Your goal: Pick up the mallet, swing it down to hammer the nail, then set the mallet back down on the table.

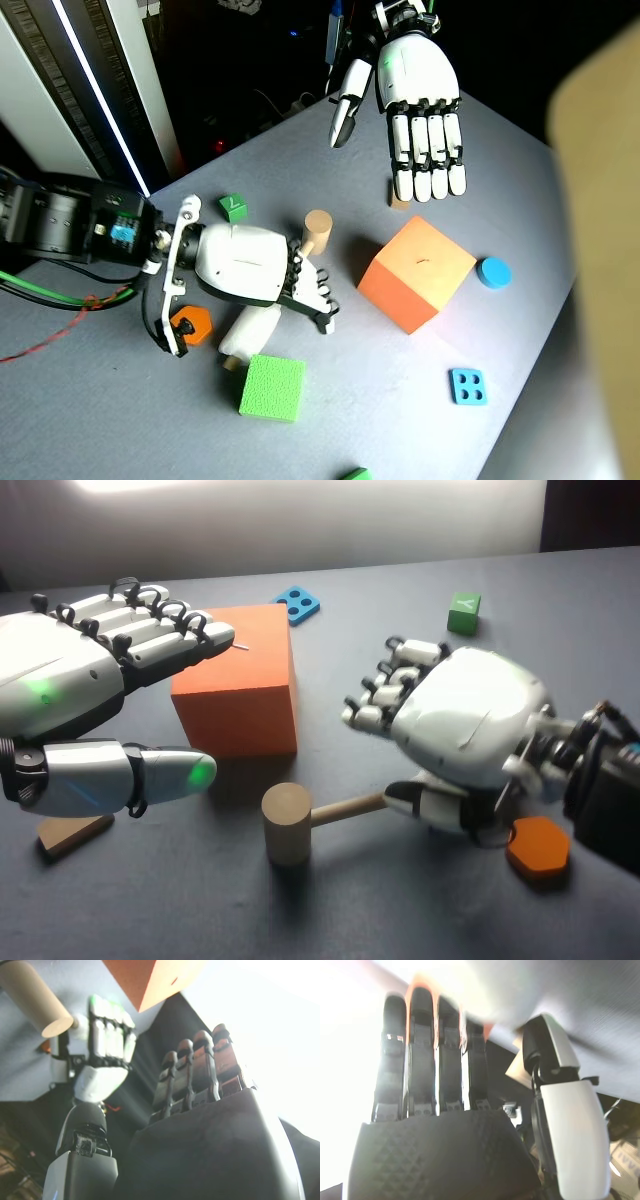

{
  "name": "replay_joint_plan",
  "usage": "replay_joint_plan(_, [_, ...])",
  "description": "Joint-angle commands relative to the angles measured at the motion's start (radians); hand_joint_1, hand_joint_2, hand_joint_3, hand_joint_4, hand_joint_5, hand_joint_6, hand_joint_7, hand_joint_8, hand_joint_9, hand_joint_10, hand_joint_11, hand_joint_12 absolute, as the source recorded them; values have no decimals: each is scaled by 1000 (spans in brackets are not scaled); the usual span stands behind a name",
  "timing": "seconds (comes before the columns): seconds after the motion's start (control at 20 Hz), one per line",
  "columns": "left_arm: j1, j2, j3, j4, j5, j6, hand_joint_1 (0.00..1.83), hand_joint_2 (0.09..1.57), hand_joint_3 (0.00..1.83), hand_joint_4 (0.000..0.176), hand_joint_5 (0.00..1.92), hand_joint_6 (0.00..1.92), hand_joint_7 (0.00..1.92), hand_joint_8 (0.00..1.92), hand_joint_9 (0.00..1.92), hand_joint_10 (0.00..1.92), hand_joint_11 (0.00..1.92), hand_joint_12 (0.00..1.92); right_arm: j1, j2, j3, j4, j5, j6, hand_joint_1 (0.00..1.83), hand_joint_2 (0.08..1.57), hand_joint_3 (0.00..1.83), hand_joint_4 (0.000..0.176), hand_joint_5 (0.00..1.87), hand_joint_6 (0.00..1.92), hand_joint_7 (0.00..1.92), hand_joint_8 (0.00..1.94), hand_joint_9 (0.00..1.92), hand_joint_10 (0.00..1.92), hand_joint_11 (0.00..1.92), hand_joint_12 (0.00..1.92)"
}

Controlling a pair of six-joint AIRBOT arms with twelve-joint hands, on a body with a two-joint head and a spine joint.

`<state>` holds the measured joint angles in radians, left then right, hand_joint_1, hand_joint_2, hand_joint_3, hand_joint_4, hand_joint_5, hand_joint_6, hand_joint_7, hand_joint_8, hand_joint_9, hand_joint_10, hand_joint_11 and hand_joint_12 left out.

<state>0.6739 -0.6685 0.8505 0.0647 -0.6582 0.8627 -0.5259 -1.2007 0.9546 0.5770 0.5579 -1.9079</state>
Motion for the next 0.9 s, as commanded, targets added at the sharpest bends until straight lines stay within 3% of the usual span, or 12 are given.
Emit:
replay_joint_plan(0.0, [-17,13,-1,-11,-108,-2,0,1250,0,0,28,0,51,0,29,0,0,0,23,19,-8,6,69,-1,542,1213,0,0,363,0,404,0,379,0,62,768])
replay_joint_plan(0.15, [-18,13,-1,-11,-108,-2,0,1250,0,0,29,1,58,3,39,4,0,0,116,98,-49,211,-33,-39,491,1211,0,0,286,0,318,0,295,0,0,794])
replay_joint_plan(0.3, [-18,13,-2,-11,-108,-2,0,1252,0,0,53,10,75,9,58,11,16,7,182,191,-128,418,-106,-179,528,1183,0,0,345,5,367,5,347,7,34,812])
replay_joint_plan(0.4, [-18,13,-2,-11,-108,-2,0,1260,3,0,52,7,72,5,52,6,8,5,212,252,-184,495,-142,-286,555,1171,0,0,373,9,404,12,385,15,61,813])
replay_joint_plan(0.5, [-18,13,-3,-11,-108,-2,0,1266,2,0,106,6,149,8,134,13,52,38,256,303,-230,728,-168,-524,622,1145,0,0,479,11,530,10,508,18,140,815])
replay_joint_plan(0.6, [-18,13,-4,-11,-108,-2,0,1288,0,0,340,44,413,90,392,52,1,706,282,350,-259,809,-168,-592,625,1132,0,0,622,28,676,27,669,45,245,902])
replay_joint_plan(0.65, [-18,13,-5,-11,-108,-2,0,1306,0,0,378,166,356,478,403,257,0,867,299,368,-268,884,-166,-657,626,1137,0,0,674,47,727,52,727,81,273,1023])
replay_joint_plan(0.7, [-18,13,-6,-11,-108,-2,0,1306,0,0,378,166,356,478,403,257,0,867,319,384,-277,976,-157,-741,626,1137,0,0,674,47,727,52,727,81,273,1023])
replay_joint_plan(0.75, [-19,13,-10,-11,-108,1,156,1293,0,0,84,1817,107,1825,101,1813,0,1833,330,398,-287,1017,-140,-792,716,1129,2,0,316,1277,305,1409,301,1630,249,1787])
replay_joint_plan(0.8, [-21,13,-13,-11,-105,7,172,1293,0,0,138,1900,89,1902,164,1899,179,1903,329,404,-293,1017,-138,-799,737,1109,0,0,146,1782,135,1835,277,1863,353,1894])
replay_joint_plan(0.85, [-27,12,-19,-11,-91,19,87,1308,2,0,111,1917,58,1917,129,1917,202,1917,326,406,-294,1017,-148,-799,771,1089,0,0,148,1893,114,1920,286,1909,424,1916])
